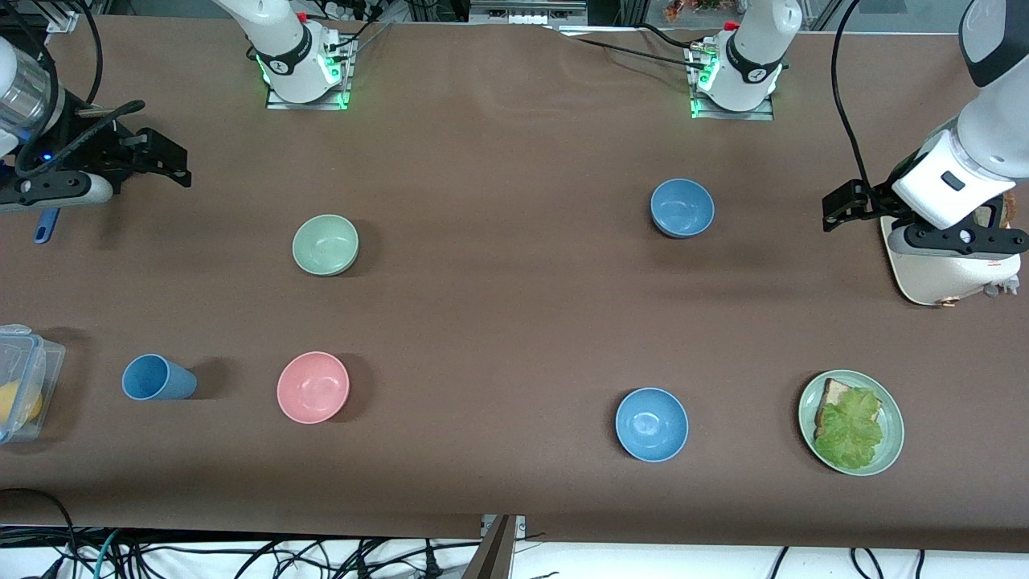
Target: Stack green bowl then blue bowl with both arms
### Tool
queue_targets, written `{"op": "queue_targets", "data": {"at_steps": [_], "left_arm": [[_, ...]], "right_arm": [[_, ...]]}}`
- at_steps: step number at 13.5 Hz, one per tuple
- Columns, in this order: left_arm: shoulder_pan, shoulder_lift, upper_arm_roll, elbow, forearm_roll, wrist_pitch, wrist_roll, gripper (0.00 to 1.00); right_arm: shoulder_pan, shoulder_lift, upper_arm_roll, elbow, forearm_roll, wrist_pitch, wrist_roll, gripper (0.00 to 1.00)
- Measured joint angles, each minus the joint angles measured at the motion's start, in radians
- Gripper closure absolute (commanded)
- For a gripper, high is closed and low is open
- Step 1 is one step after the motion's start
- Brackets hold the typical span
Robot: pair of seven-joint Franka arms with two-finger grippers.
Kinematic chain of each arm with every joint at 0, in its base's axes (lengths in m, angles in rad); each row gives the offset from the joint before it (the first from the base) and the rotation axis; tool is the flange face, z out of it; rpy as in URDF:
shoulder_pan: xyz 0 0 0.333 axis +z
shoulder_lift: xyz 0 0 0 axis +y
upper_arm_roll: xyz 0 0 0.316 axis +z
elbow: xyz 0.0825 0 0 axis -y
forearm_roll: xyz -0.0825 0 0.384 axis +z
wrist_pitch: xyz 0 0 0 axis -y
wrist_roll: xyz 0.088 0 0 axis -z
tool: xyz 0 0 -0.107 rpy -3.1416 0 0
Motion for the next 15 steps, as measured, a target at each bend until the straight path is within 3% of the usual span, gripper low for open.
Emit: {"op": "queue_targets", "data": {"at_steps": [15], "left_arm": [[0.0, 0.0, 0.0, 0.0, 0.0, -0.002, 0.0, 0.0]], "right_arm": [[0.014, 0.049, -0.003, 0.047, -0.03, 0.0, 0.006, 0.0]]}}
